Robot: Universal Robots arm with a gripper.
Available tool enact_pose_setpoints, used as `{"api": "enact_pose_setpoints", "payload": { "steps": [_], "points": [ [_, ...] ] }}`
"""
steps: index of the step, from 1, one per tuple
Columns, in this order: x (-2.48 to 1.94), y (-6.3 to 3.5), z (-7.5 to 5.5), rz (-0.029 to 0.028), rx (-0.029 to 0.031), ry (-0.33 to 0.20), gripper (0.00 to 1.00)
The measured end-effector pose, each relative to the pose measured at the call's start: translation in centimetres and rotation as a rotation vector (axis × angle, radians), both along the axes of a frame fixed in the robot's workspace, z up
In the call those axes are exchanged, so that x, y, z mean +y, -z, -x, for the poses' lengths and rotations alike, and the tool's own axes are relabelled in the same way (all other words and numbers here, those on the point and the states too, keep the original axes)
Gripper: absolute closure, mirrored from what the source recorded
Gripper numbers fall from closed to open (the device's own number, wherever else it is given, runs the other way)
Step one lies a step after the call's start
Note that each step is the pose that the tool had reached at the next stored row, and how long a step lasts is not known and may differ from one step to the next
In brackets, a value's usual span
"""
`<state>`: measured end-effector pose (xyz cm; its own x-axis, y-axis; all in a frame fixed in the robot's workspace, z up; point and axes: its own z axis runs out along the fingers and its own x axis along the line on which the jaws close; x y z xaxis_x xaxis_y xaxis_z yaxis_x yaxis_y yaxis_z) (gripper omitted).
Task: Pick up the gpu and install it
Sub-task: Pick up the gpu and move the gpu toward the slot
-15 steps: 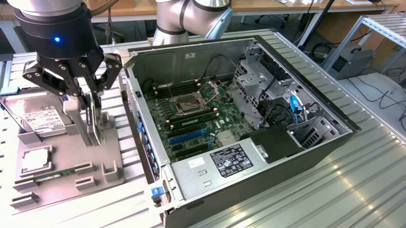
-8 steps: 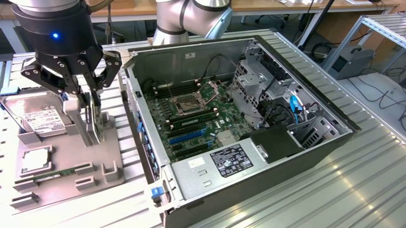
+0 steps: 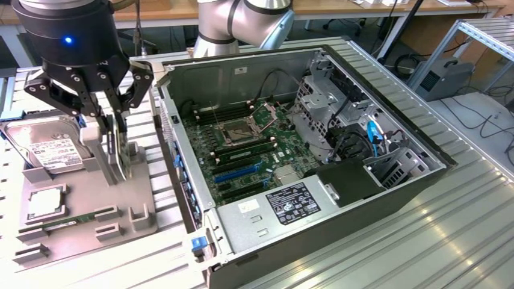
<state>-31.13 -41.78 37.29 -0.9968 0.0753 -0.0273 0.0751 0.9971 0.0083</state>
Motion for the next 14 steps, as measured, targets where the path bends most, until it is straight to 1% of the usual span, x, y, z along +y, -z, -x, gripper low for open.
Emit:
{"api": "enact_pose_setpoints", "payload": {
  "steps": [14],
  "points": [
    [0.00, -0.78, 0.00, 0.0001, 0.0001, 0.000, 0.73]
  ]
}}
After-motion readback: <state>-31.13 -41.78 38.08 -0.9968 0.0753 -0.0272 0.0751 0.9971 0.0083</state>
